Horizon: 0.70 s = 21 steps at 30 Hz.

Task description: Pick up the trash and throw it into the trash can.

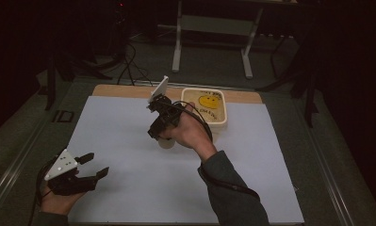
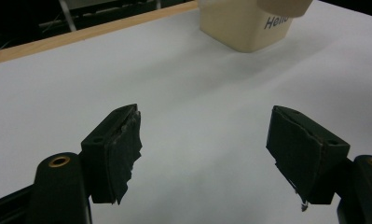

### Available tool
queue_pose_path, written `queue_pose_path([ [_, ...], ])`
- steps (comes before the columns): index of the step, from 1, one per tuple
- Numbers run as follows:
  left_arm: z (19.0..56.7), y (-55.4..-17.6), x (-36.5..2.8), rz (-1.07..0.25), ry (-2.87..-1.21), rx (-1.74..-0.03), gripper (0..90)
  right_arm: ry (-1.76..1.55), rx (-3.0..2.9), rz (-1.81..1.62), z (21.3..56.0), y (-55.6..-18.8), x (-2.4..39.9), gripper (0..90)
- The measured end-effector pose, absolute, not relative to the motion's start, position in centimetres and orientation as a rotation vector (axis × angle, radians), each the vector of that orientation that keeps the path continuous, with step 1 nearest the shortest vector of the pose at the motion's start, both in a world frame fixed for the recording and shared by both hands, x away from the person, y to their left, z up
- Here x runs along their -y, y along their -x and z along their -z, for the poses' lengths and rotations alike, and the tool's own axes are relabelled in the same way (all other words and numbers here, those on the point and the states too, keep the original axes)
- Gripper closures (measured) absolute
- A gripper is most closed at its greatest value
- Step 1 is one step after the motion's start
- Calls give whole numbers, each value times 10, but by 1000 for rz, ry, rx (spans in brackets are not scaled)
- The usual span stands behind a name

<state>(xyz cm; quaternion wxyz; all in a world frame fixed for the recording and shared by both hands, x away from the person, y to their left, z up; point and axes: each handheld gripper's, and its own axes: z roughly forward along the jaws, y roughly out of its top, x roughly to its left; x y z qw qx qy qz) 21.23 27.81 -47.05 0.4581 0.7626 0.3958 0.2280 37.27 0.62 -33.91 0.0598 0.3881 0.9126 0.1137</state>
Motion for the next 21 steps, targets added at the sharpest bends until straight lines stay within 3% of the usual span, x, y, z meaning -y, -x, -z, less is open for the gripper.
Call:
queue_pose_path([
  [21,471,-212,-278,-559,-1878,-978,259,-1233,-2715,-359,316,-385,14,178],
])
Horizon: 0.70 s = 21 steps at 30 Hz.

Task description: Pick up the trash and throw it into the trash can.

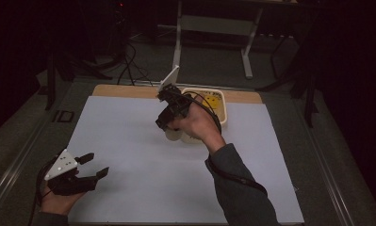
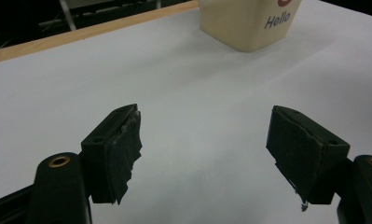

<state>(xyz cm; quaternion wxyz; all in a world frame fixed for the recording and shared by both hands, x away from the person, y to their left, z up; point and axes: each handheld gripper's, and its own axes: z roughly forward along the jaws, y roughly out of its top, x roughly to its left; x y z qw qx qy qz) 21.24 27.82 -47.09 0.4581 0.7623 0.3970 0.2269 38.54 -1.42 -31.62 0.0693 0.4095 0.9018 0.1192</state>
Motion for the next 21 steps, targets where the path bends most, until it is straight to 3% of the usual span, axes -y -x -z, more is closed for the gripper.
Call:
queue_pose_path([
  [21,471,-213,-279,-557,-1878,-987,260,-1298,-2657,-371,289,-399,37,179],
])
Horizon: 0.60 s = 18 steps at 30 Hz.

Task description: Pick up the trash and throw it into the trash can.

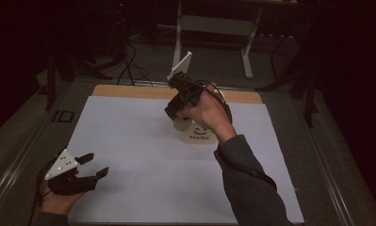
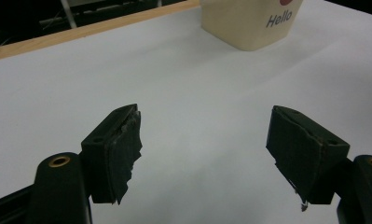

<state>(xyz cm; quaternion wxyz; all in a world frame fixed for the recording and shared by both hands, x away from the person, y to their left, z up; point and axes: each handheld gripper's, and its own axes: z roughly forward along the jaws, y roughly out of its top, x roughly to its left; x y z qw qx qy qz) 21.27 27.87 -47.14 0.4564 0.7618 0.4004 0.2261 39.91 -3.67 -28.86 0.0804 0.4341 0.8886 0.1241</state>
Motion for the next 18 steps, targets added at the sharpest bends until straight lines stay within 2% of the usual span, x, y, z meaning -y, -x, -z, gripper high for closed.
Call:
queue_pose_path([
  [18,471,-212,-279,-557,-1880,-990,260,-1415,-2591,-352,279,-418,67,178],
])
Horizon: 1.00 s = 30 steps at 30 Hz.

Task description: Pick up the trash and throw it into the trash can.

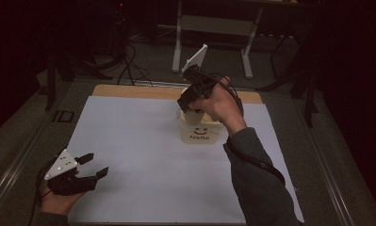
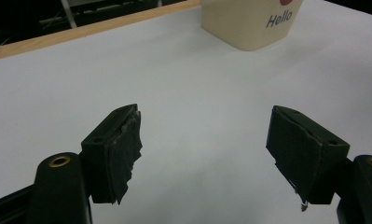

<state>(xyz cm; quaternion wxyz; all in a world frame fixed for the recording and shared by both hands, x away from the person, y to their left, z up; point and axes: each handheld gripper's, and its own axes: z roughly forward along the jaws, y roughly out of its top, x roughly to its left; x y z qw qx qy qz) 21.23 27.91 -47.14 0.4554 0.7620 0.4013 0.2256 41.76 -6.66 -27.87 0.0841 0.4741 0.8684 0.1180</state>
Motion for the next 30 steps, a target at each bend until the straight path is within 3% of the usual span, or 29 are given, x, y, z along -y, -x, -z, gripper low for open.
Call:
queue_pose_path([
  [30,471,-211,-280,-559,-1878,-991,260,-1576,-2498,-344,270,-446,105,178],
])
